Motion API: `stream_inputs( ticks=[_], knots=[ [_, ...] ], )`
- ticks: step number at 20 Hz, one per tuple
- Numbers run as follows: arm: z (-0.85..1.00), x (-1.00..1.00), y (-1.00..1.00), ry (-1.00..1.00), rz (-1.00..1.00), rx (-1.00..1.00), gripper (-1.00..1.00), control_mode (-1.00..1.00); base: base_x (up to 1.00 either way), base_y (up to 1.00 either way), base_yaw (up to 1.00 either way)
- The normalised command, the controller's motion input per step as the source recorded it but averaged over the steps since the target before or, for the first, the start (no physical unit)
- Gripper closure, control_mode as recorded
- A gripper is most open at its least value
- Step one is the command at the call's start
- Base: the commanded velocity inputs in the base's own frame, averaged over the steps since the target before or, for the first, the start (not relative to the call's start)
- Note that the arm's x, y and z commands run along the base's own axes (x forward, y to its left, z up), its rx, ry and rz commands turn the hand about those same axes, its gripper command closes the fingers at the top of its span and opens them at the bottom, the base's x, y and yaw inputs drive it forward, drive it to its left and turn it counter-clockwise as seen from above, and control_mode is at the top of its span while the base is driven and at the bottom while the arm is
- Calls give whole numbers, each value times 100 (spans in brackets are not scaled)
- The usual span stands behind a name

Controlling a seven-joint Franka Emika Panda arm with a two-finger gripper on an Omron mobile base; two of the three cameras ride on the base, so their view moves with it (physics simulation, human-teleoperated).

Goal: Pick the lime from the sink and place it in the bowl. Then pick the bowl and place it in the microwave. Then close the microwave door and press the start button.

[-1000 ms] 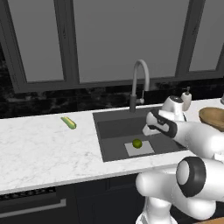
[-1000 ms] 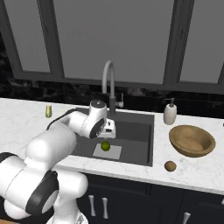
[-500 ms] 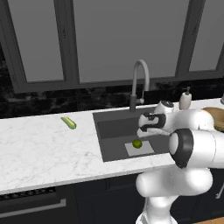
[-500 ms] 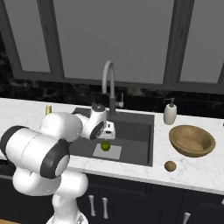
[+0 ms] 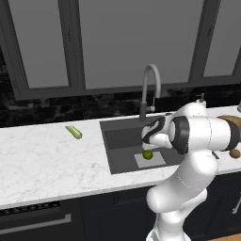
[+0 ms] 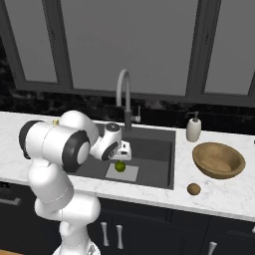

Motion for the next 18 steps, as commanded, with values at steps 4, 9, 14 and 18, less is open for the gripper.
stream_inputs(
  ticks=[4, 9, 14, 18],
  knots=[
    [-27, 22, -3, 0, 1, 0, -100, -100, 0, 0, 0],
    [-19, 13, -16, 0, 7, 2, -100, -100, 0, 0, 0],
    [-6, 15, -24, 0, 9, 3, -100, -100, 0, 0, 0],
    [-13, 6, -16, -2, 16, 8, -100, -100, 0, 0, 0]
  ],
)
